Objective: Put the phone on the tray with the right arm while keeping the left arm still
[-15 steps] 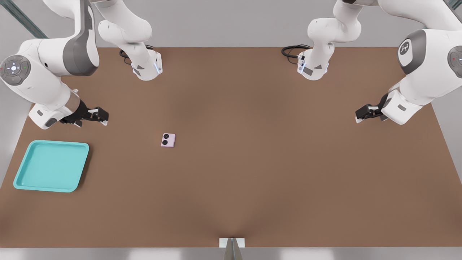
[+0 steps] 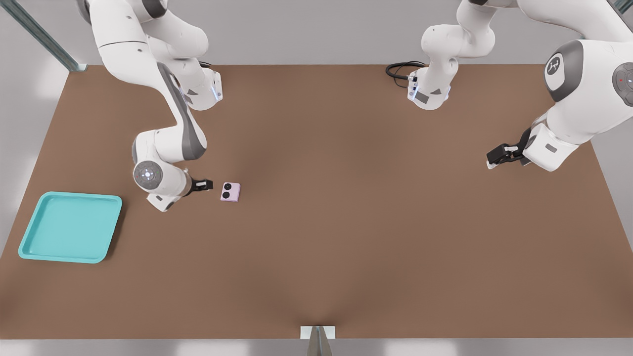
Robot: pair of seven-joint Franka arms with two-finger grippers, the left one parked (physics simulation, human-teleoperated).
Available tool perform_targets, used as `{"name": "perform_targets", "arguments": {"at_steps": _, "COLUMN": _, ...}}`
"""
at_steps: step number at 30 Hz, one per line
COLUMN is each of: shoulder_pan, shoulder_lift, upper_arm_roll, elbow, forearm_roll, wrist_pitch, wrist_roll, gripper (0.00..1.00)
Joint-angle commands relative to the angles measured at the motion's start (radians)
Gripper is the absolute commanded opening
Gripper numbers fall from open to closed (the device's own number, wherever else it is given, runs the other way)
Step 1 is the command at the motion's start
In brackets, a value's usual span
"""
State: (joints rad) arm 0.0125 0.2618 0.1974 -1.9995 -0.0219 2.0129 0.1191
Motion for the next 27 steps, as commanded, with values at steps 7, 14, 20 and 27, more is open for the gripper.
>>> {"name": "perform_targets", "arguments": {"at_steps": 7, "shoulder_pan": 0.004, "shoulder_lift": 0.148, "upper_arm_roll": 0.079, "elbow": -0.107, "forearm_roll": 0.000, "wrist_pitch": 0.380, "wrist_roll": 0.660, "gripper": 0.98}}
{"name": "perform_targets", "arguments": {"at_steps": 14, "shoulder_pan": 0.006, "shoulder_lift": 0.178, "upper_arm_roll": 0.100, "elbow": -0.162, "forearm_roll": -0.009, "wrist_pitch": 0.375, "wrist_roll": 0.722, "gripper": 1.00}}
{"name": "perform_targets", "arguments": {"at_steps": 20, "shoulder_pan": 0.007, "shoulder_lift": 0.209, "upper_arm_roll": 0.103, "elbow": -0.166, "forearm_roll": -0.039, "wrist_pitch": 0.379, "wrist_roll": 0.715, "gripper": 1.00}}
{"name": "perform_targets", "arguments": {"at_steps": 27, "shoulder_pan": 0.006, "shoulder_lift": 0.228, "upper_arm_roll": 0.117, "elbow": -0.166, "forearm_roll": -0.087, "wrist_pitch": 0.383, "wrist_roll": 0.715, "gripper": 1.00}}
